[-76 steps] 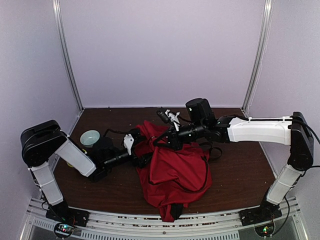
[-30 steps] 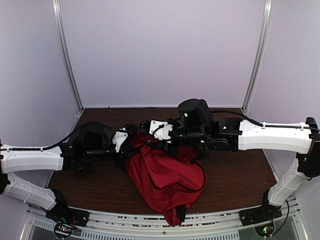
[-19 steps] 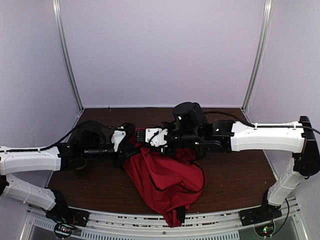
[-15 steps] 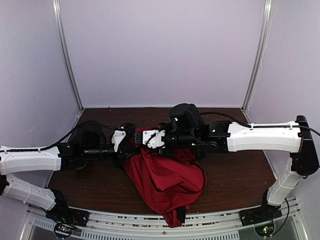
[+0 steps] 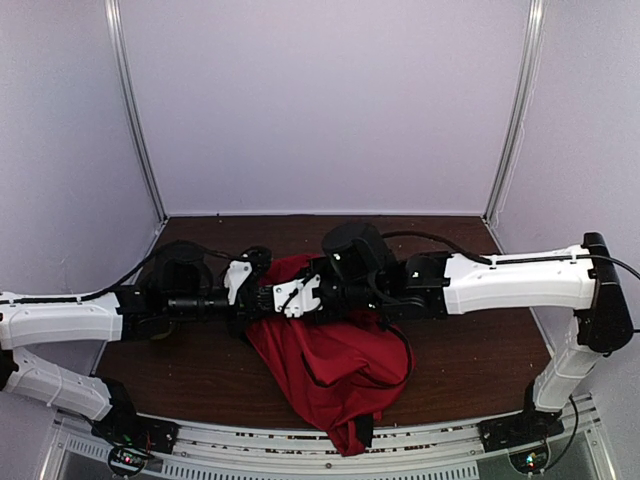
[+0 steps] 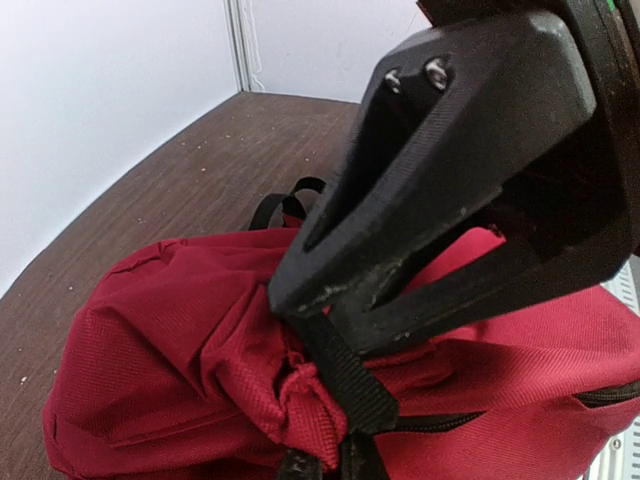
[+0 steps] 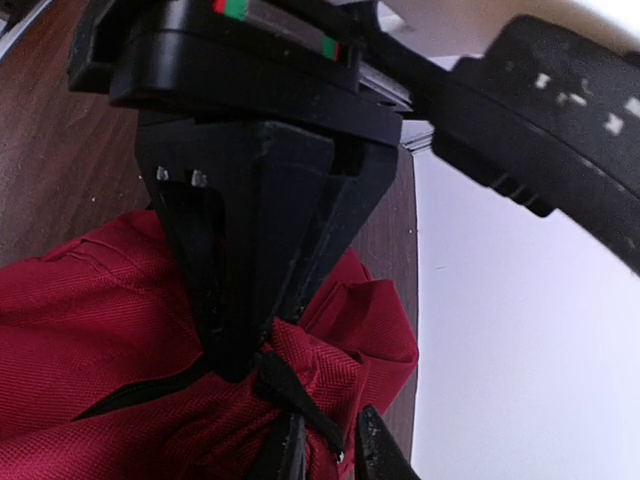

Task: Pack the student bag
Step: Grab the lower front pocket of the student bag, then zip the lower front pocket of the student bag.

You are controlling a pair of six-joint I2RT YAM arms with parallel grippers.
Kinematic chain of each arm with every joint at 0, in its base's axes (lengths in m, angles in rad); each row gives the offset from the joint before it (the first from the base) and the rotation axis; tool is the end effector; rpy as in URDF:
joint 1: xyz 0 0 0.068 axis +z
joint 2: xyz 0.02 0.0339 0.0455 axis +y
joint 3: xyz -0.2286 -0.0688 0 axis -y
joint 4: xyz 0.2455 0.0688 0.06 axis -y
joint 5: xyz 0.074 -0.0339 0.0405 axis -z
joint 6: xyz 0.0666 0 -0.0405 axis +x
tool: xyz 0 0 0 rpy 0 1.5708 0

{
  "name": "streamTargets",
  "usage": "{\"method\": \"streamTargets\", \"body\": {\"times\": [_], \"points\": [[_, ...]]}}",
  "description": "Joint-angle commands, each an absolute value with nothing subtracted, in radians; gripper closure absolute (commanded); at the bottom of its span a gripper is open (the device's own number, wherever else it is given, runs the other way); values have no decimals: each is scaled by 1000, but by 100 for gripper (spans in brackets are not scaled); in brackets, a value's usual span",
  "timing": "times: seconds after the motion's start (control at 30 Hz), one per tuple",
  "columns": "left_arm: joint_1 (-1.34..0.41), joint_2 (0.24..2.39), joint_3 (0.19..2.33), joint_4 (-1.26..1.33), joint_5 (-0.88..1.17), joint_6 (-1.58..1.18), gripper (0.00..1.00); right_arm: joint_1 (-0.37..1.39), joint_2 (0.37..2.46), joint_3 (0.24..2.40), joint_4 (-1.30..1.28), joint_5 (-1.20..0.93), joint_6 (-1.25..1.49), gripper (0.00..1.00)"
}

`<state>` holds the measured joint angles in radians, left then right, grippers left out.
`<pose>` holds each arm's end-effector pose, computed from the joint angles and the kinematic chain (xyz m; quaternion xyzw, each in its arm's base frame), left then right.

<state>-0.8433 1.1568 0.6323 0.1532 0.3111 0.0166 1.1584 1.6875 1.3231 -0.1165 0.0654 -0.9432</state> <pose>0.1834 -0.2366 0.2019 0.4194 0.7048 -0.3411 0.4593 0.1731 0.3848 0.2441 -0.7333 0.4394 0.0278 0.5181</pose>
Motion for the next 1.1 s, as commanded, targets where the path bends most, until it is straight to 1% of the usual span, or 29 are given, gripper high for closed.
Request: {"method": "streamTargets", "body": {"times": [0.0, 0.07, 0.2, 0.27, 0.43, 0.5, 0.7, 0.8, 0.93, 1.07], "points": [[-855, 1134, 721, 364, 424, 17, 100, 1172, 1731, 1350, -158, 196, -1029, 80], [-854, 1137, 722, 365, 430, 18, 100, 1179, 1743, 1368, -178, 221, -1052, 82], [-855, 1144, 727, 358, 423, 18, 100, 1195, 1756, 1377, -175, 271, -1091, 95], [-854, 1144, 725, 352, 419, 18, 100, 1200, 1744, 1363, -147, 277, -1095, 100], [-854, 1129, 698, 337, 395, 24, 100, 1195, 1689, 1333, -86, 269, -998, 100], [-855, 1119, 683, 327, 379, 26, 100, 1179, 1659, 1334, -75, 250, -904, 100], [-854, 1096, 625, 314, 340, 23, 100, 1073, 1601, 1333, -78, 107, -502, 100], [-855, 1086, 603, 312, 335, 20, 100, 1030, 1575, 1289, -48, 44, -333, 100], [-854, 1065, 580, 316, 330, 26, 100, 960, 1532, 1206, 3, -94, -122, 100], [-854, 1049, 565, 299, 321, 44, 100, 891, 1484, 1088, 131, -245, 101, 100]]}}
